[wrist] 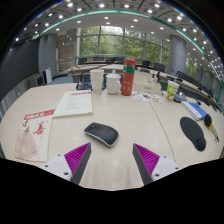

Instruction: Arrange mouse

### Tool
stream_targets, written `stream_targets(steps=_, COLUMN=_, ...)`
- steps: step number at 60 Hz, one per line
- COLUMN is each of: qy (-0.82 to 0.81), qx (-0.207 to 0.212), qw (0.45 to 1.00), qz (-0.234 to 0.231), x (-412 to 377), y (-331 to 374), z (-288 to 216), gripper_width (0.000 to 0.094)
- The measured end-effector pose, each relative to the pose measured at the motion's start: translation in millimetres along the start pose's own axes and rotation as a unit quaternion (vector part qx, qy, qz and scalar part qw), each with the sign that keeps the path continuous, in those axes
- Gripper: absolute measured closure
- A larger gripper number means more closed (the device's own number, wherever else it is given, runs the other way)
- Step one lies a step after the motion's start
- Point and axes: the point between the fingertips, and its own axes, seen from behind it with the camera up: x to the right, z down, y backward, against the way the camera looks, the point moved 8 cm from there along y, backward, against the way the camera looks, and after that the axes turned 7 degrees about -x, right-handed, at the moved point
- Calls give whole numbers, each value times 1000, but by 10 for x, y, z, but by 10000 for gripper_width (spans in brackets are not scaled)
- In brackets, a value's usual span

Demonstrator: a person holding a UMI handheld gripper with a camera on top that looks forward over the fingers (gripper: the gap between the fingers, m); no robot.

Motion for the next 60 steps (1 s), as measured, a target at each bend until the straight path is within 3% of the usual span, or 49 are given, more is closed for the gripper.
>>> stream_targets(steps=32, qy=22, qx=-13, qw=999, qz=34, x=-17, y=-905, z=-513, gripper_width=92)
stream_targets(steps=37, qy=17, qx=-19, qw=999, qz=26, x=-19, y=-1002, z=-539, gripper_width=175)
stream_targets(steps=44, qy=-3, qx=-27, qw=1000, qz=-3, x=-79, y=-1063, z=-544, gripper_width=436)
stream_targets(steps=60, qy=4, qx=-33, qw=999, qz=-21, x=-103, y=-1067, z=-559, gripper_width=607)
